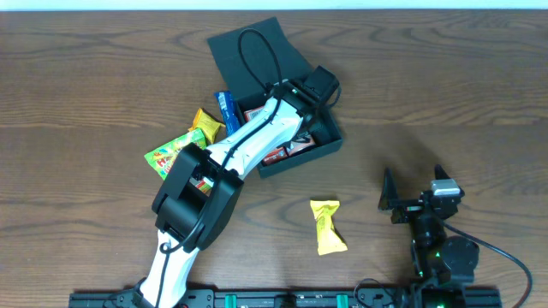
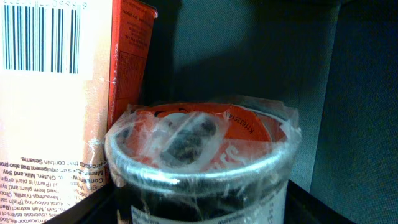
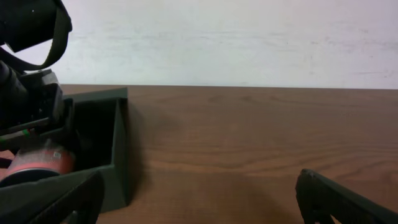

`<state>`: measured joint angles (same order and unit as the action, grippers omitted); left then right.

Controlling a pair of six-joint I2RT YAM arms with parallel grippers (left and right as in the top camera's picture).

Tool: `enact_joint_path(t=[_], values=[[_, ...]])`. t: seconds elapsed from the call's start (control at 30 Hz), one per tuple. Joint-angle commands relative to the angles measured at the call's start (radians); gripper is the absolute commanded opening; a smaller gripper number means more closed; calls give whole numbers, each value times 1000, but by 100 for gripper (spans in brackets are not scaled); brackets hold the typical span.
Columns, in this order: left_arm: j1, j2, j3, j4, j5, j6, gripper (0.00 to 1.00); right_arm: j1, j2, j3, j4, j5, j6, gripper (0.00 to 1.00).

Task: Pack container
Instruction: 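Lift the tin and lower it into the black box, release, then move the left gripper left to the blue snack bar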

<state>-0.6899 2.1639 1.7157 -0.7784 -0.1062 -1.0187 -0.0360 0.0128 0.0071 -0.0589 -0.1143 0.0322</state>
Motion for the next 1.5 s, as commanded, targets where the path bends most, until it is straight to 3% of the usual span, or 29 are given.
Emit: enact_joint_path(t=[0.0, 0.13, 0.3, 0.4, 0.97, 1.1, 1.27, 1.4, 1.47], values=[[5, 1, 16, -8, -36, -5, 73, -15, -2, -2, -5, 3, -11, 99], [5, -1, 16, -23, -55, 41, 72, -15, -2, -2, -5, 3, -11, 99], [19, -2, 16, -151, -99, 111, 71, -15, -2, -2, -5, 3, -11, 99], [31, -4, 16, -238, -159, 141, 76, -15, -2, -2, -5, 3, -11, 99], [32, -54, 127, -359, -218, 383, 79, -15, -2, -2, -5, 3, -11, 99], [27, -68, 163, -404, -220, 463, 75, -15, -2, -2, -5, 3, -11, 99], [27, -108, 166, -492, -282, 474, 71, -15, -2, -2, -5, 3, -11, 99], [30, -161, 166, -534, -368, 475, 79, -15, -2, -2, -5, 3, -11, 99], [40, -198, 166, -519, -371, 545, 81, -15, -2, -2, -5, 3, -11, 99]])
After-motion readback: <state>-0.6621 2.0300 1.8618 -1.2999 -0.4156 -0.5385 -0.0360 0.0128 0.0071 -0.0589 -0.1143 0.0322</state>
